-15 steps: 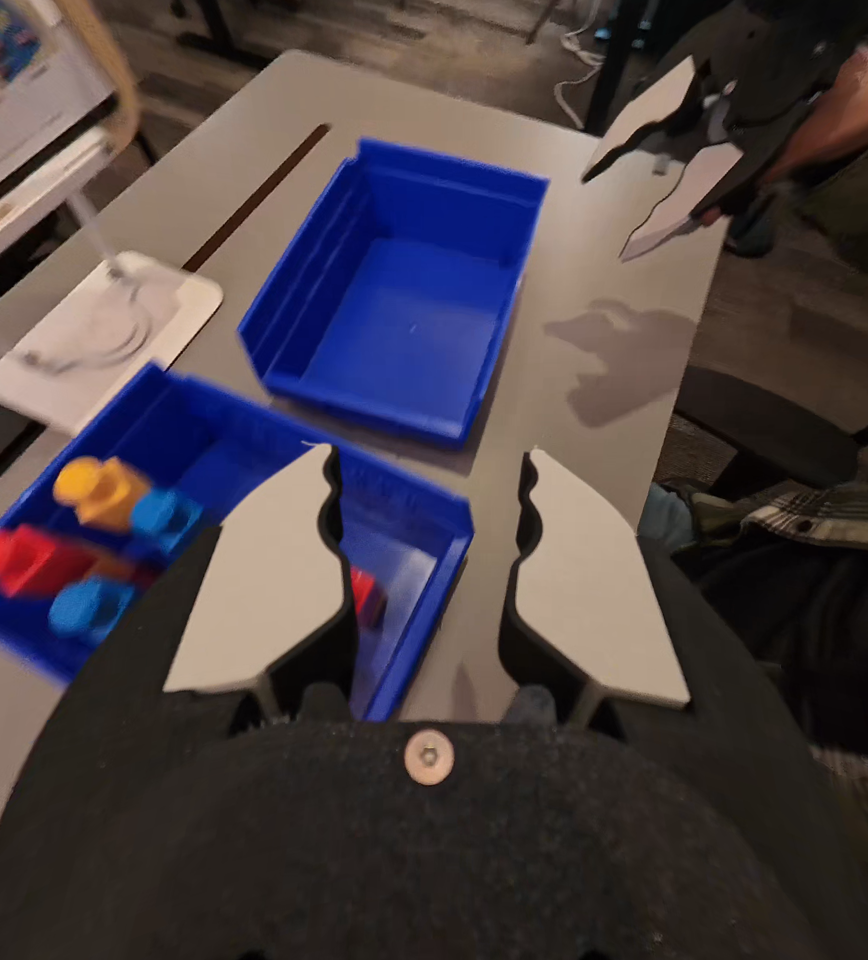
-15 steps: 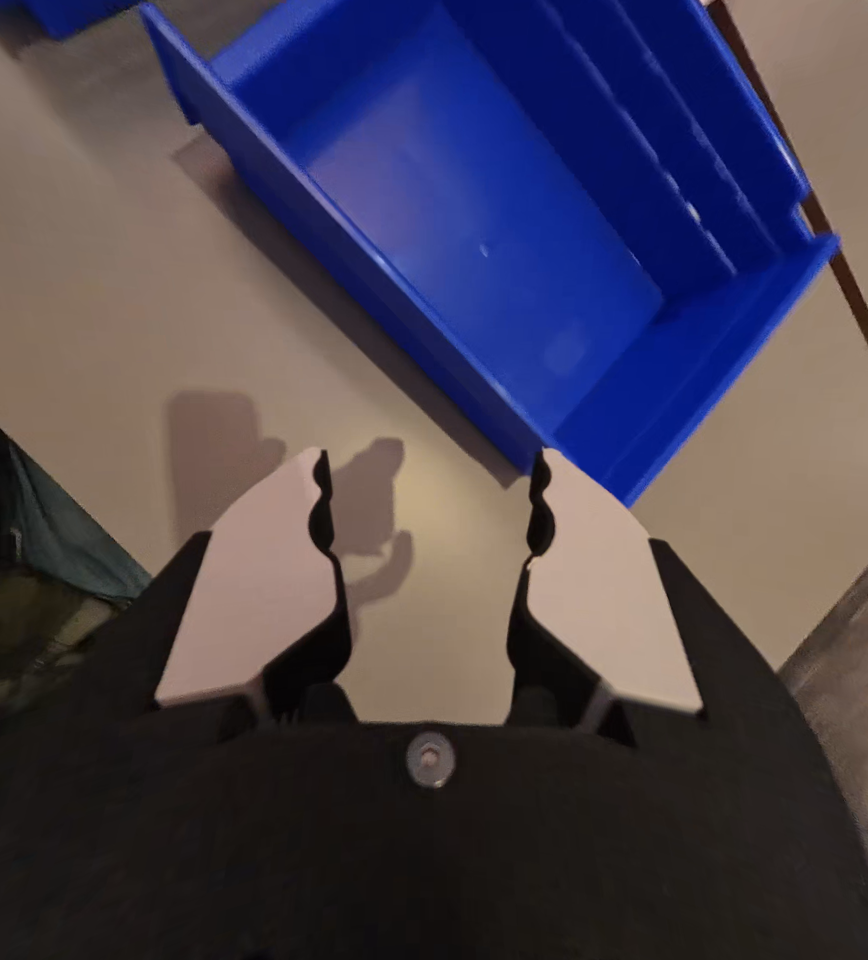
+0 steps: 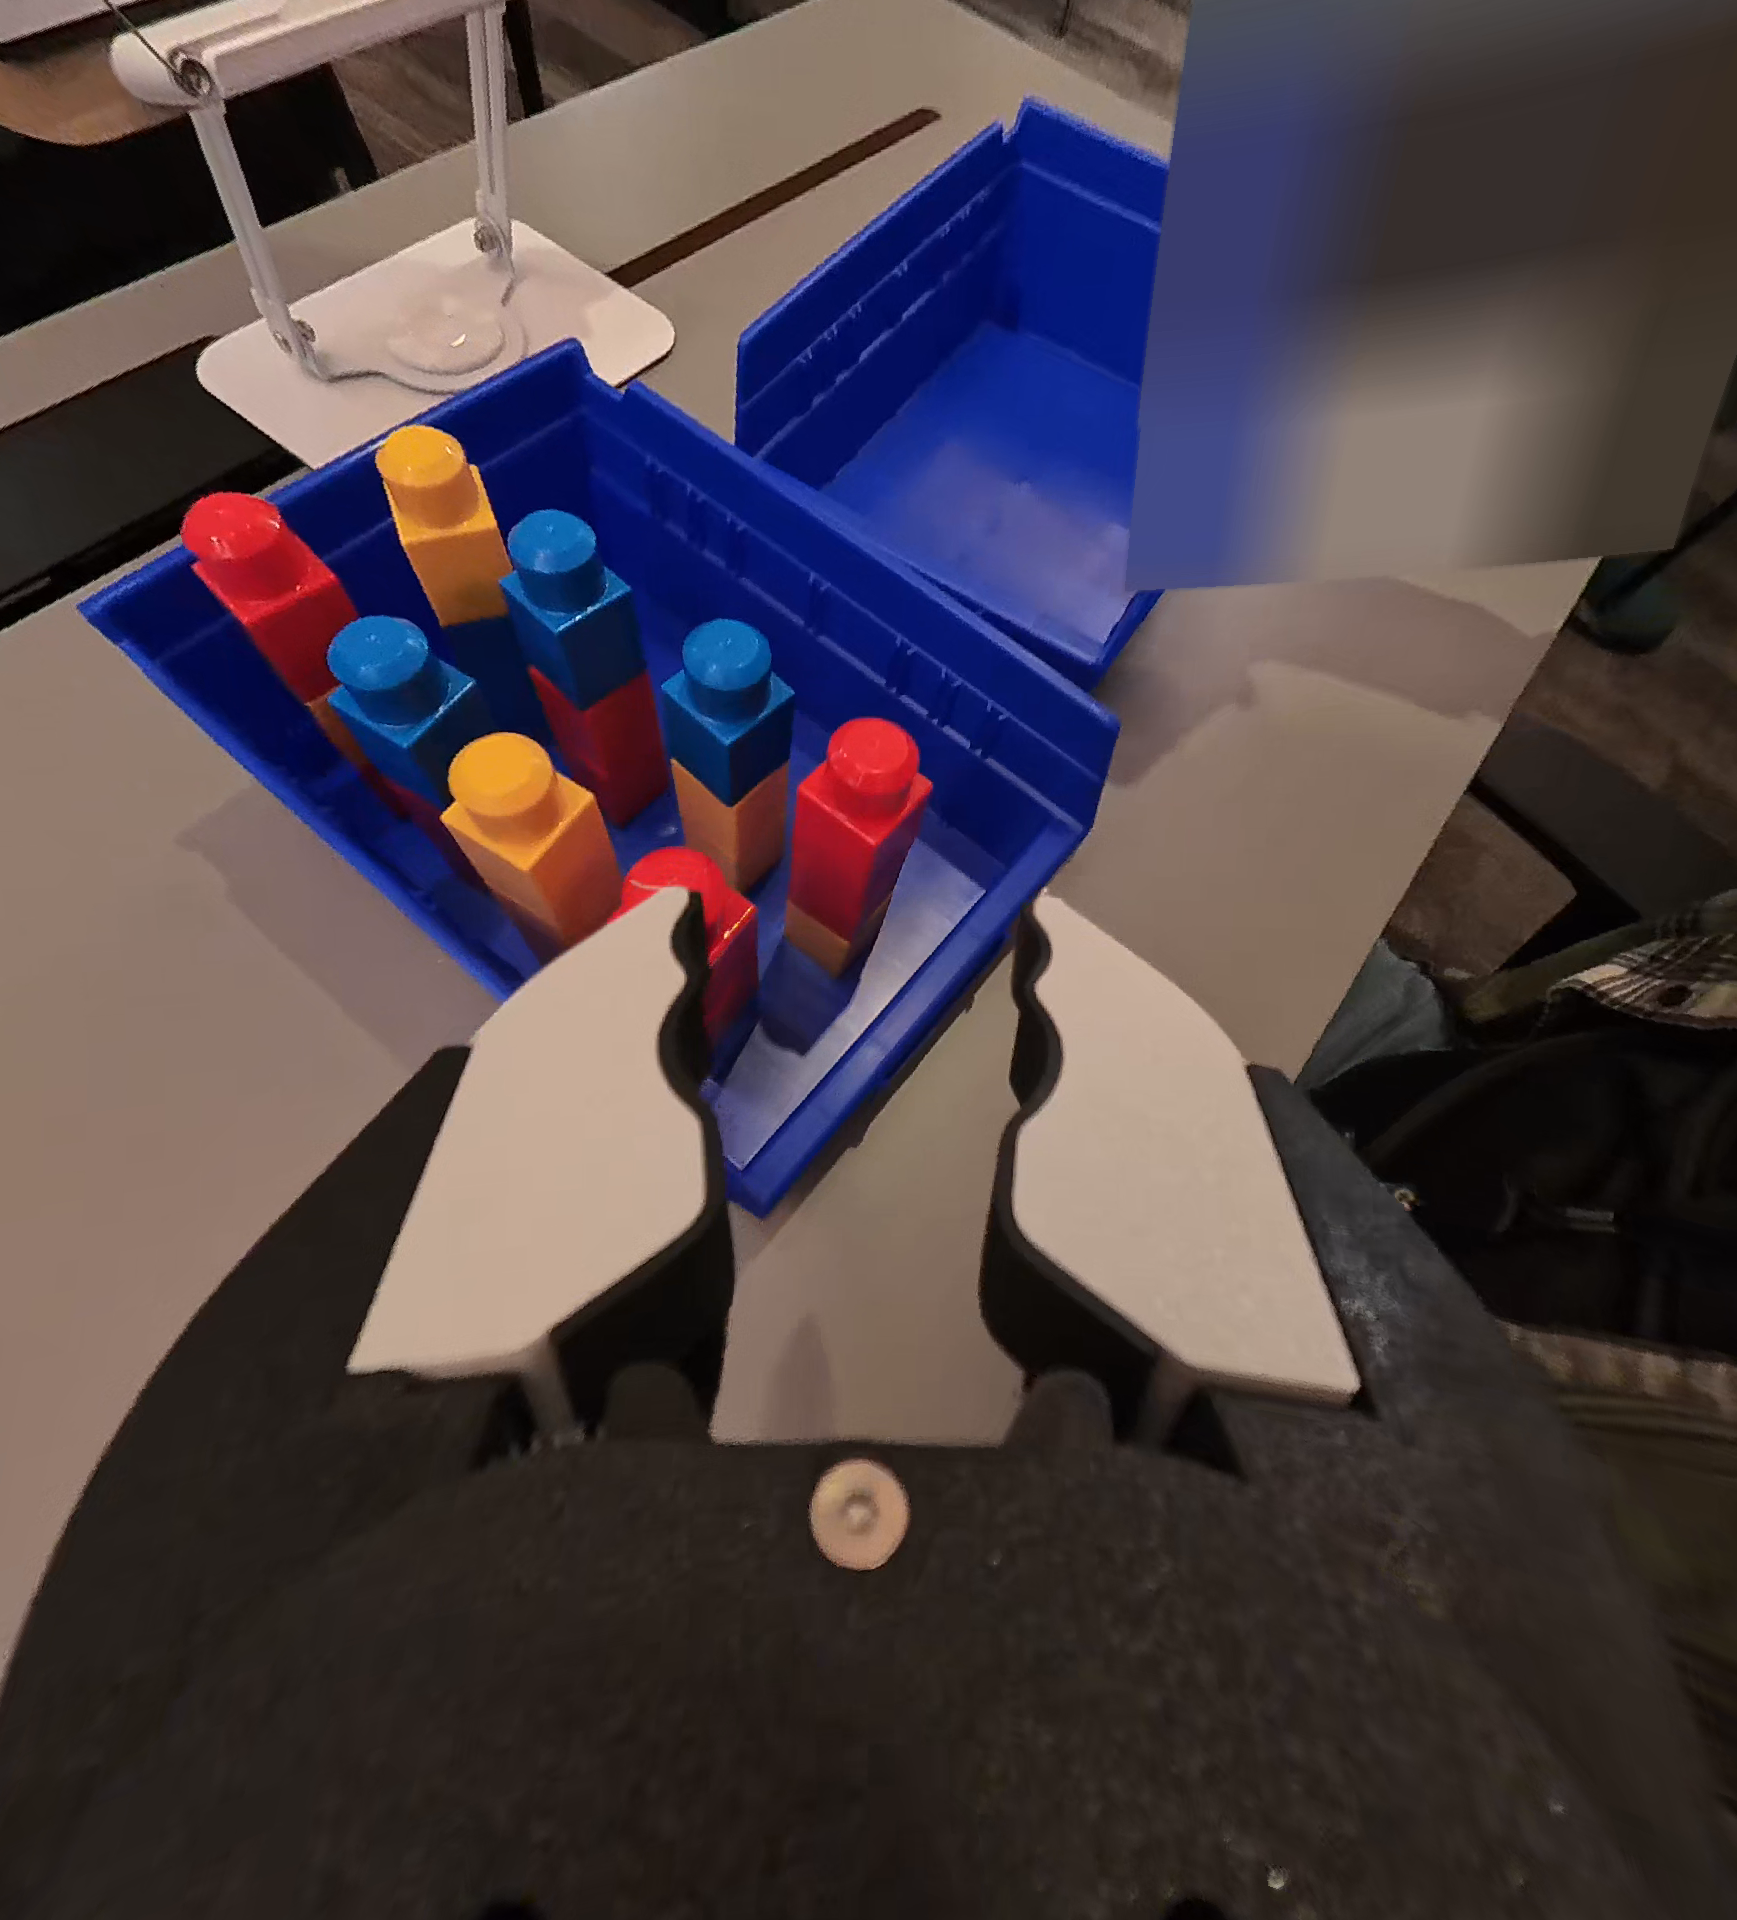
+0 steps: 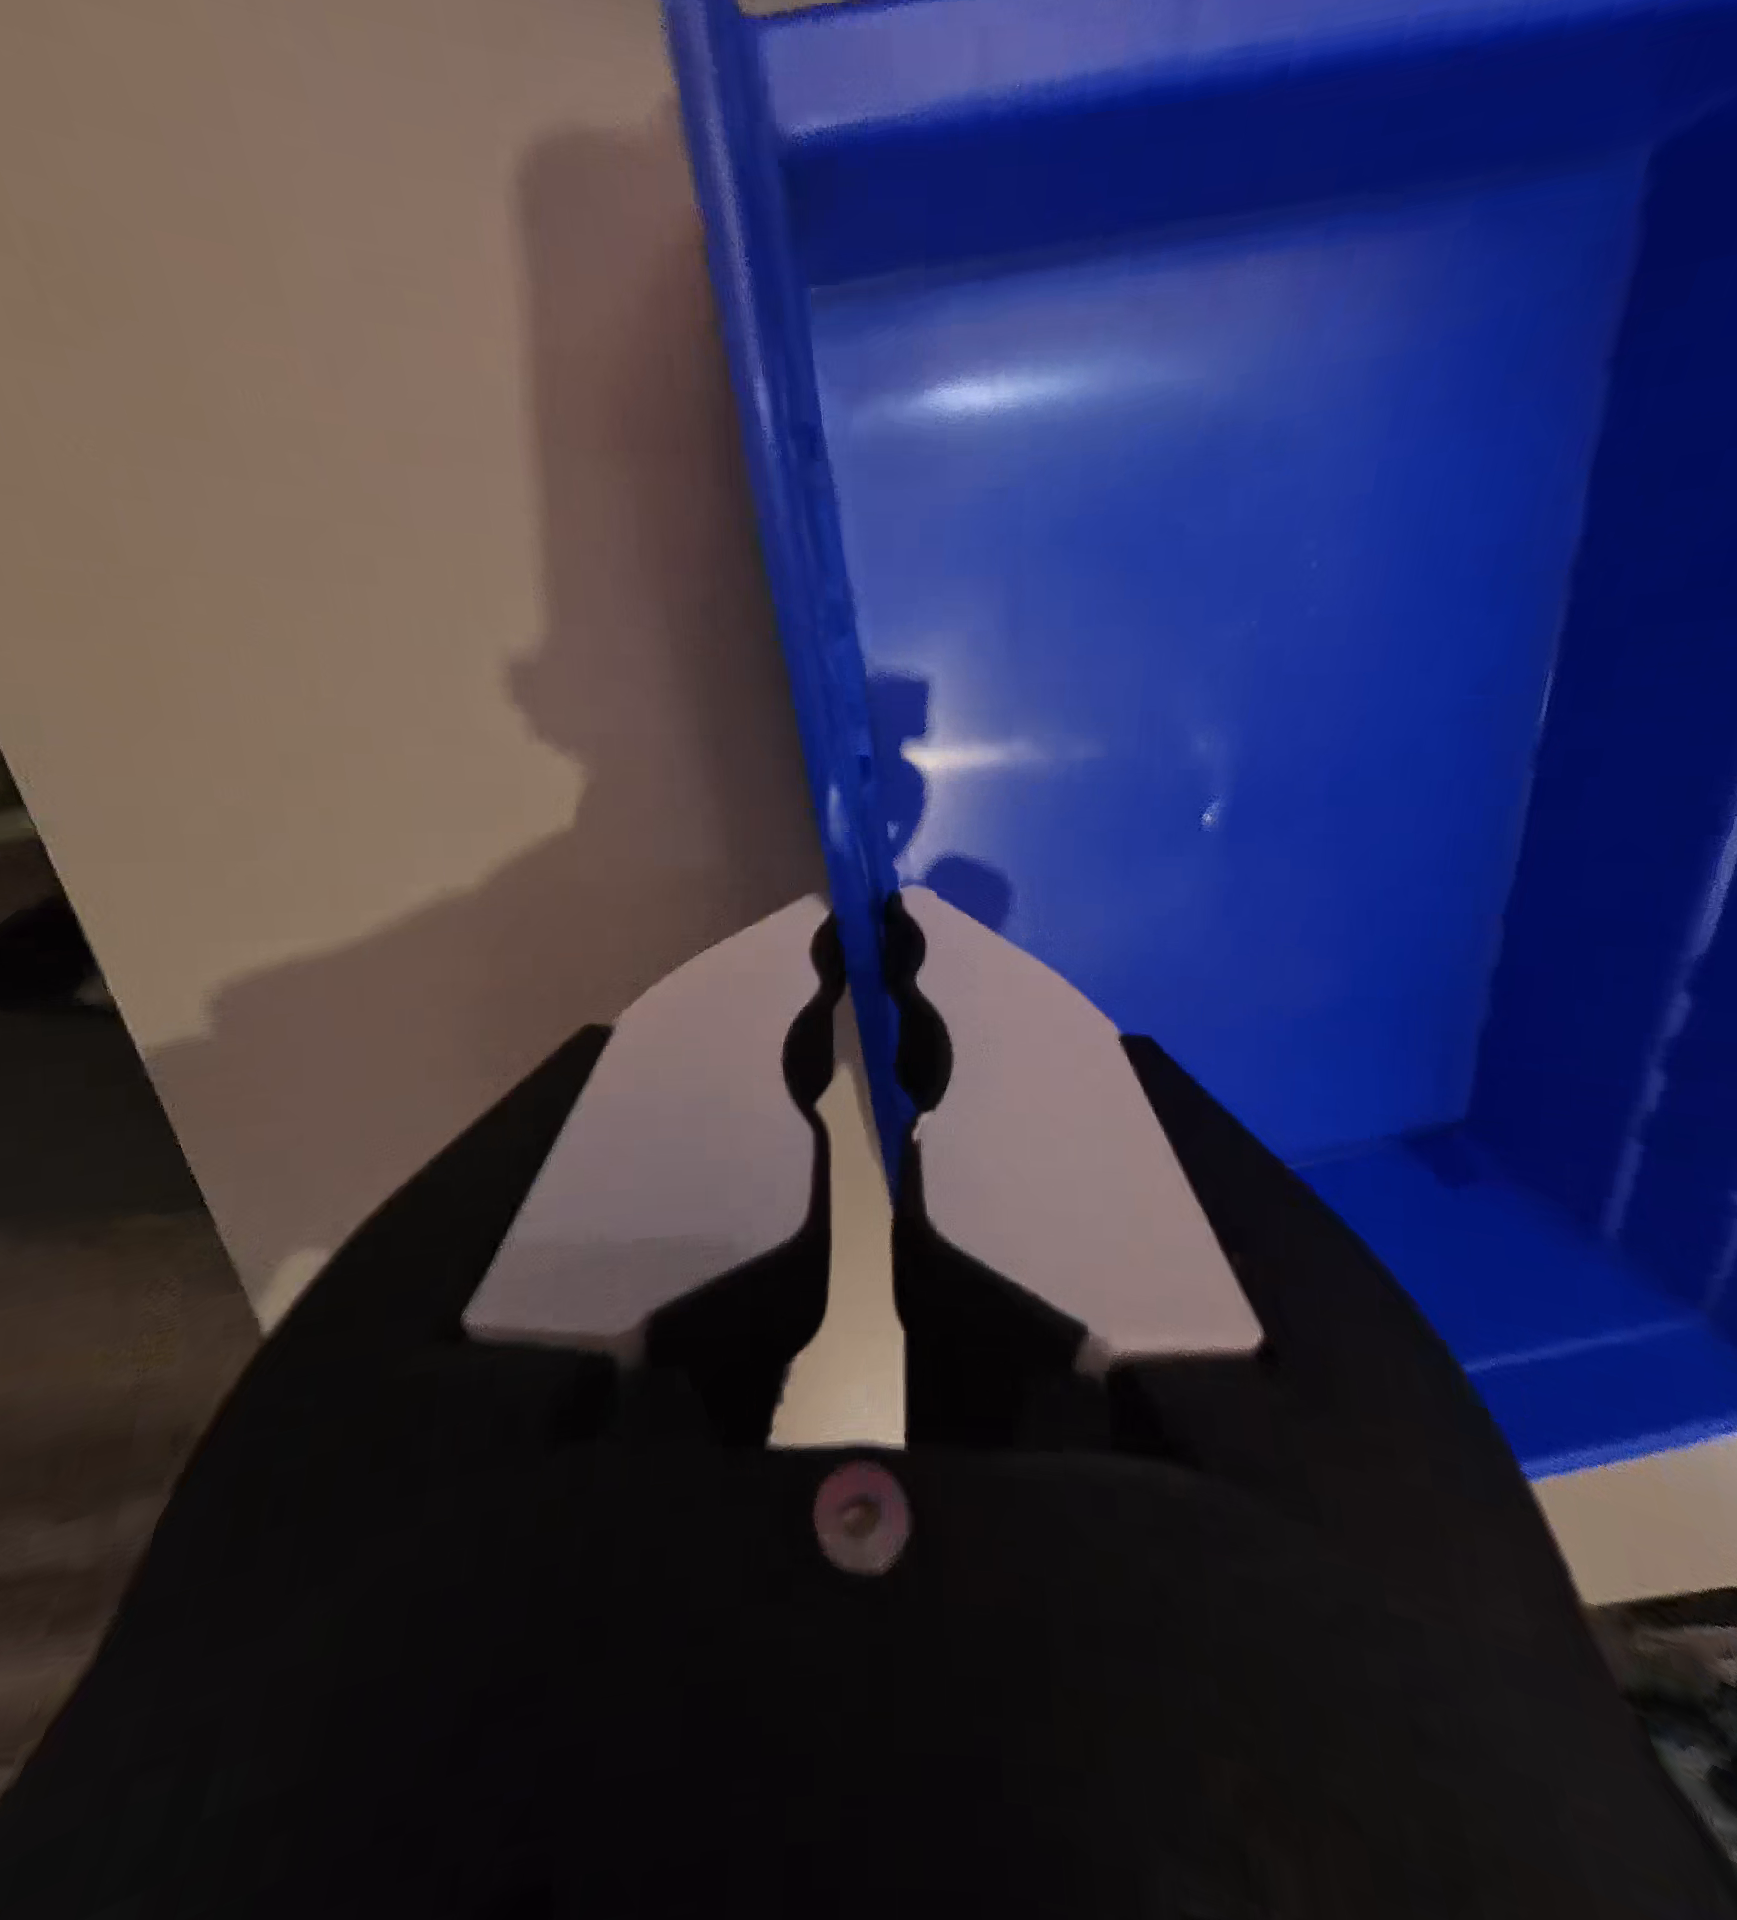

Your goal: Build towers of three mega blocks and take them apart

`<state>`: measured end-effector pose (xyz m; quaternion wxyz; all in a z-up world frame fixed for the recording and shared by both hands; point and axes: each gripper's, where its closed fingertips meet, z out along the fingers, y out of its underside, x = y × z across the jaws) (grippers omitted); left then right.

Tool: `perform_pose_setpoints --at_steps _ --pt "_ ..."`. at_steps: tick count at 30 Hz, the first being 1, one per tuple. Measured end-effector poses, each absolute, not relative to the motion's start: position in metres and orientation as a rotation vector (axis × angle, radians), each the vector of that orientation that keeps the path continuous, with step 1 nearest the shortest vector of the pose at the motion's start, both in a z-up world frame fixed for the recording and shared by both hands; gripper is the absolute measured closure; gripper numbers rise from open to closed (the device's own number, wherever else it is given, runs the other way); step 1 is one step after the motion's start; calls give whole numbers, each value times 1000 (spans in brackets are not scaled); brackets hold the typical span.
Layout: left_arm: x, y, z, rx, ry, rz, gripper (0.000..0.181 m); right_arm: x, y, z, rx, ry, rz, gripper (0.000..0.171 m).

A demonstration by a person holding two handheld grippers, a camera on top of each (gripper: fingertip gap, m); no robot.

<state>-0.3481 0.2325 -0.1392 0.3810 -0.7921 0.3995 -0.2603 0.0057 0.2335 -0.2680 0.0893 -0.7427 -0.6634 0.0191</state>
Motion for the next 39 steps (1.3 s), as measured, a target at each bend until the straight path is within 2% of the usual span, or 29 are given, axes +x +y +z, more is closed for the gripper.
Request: perform_pose_setpoints --at_steps 1,7,12,15,16,17,20,23,26,30,39 --pt "-347 232 -141 -2025 1030 -650 126 10 231 -268 -2166 -2050 32 166" --pt "-340 234 -150 -2045 1040 -664 127 57 209 -267 -2029 -2320 -98 167" --pt "-334 235 -160 -2066 1053 -678 128 108 197 -266 -2222 -2180 -153 160" --pt "-334 236 -160 -2052 1039 -685 128 118 207 -246 -2423 -1706 -94 121" --pt "-335 237 -159 -2046 1027 -695 128 121 213 -236 -2515 -1454 -41 98" --pt "-336 237 -159 -2041 1014 -708 128 127 217 -227 -2605 -1182 6 89" --pt "-343 238 -157 -2033 974 -741 128 131 214 -205 -2723 -450 396 81" --pt "-350 236 -156 -2021 959 -764 129 141 203 -210 -2766 -1 604 71" --pt "-357 236 -156 -2004 950 -771 130 152 189 -232 -2833 357 675 47" --pt "-361 237 -154 -1975 932 -813 131 163 203 -245 -2773 552 621 48" --pt "-365 236 -159 -1986 934 -811 131 171 230 -277 -2755 686 517 65"
